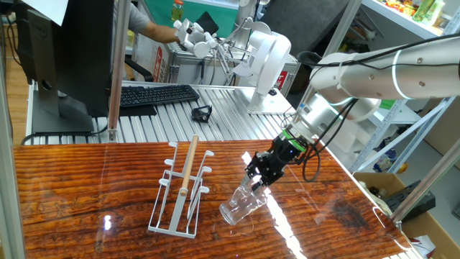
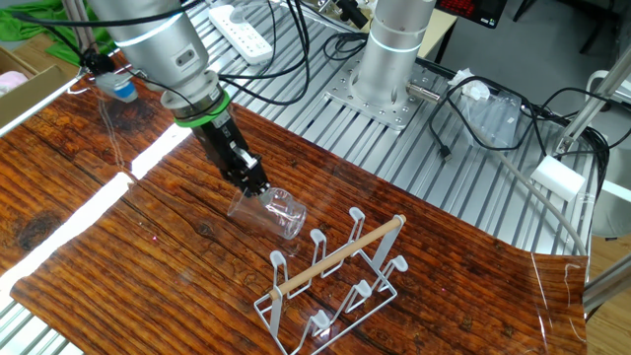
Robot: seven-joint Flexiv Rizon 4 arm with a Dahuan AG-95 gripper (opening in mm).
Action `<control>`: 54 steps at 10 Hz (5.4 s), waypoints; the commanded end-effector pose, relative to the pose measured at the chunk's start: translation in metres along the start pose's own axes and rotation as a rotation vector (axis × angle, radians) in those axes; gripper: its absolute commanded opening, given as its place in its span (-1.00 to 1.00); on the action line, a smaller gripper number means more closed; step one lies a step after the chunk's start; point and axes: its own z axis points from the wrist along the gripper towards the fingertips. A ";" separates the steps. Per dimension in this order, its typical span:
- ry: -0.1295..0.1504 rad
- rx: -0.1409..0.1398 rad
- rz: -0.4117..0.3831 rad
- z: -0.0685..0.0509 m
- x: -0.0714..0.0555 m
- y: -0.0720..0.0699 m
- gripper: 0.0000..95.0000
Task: Put the cup on the cup rack
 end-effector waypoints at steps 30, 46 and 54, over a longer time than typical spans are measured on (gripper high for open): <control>-0.067 0.141 -0.065 0.001 -0.024 -0.035 0.20; -0.095 0.210 0.076 -0.007 -0.005 0.010 0.20; -0.177 0.161 0.288 0.016 0.017 0.030 0.60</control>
